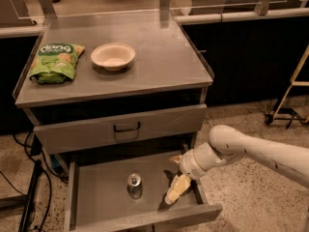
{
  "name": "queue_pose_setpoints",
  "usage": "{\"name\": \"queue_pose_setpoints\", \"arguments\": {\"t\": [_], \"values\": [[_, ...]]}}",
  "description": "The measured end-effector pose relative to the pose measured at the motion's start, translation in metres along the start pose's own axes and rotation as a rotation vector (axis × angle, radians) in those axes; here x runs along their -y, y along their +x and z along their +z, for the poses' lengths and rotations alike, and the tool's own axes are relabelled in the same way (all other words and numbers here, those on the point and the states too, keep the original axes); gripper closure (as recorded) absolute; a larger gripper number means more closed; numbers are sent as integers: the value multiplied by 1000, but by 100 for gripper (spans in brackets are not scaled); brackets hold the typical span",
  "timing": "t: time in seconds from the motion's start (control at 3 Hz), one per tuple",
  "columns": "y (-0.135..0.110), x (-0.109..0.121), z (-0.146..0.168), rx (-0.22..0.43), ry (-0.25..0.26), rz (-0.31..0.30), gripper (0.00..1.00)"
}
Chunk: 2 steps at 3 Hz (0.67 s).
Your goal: Pick redbull can from middle drawer and place on counter
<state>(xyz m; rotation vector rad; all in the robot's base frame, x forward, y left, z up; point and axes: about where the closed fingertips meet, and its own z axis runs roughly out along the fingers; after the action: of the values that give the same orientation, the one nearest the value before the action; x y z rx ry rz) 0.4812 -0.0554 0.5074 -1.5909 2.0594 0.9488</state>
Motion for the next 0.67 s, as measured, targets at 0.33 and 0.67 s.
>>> {"name": "queue_pose_setpoints", "arguments": {"t": [0.33,0.67], "values": [[5,1,21,32,-11,31,0],[1,13,51,102,-6,54,0]]}}
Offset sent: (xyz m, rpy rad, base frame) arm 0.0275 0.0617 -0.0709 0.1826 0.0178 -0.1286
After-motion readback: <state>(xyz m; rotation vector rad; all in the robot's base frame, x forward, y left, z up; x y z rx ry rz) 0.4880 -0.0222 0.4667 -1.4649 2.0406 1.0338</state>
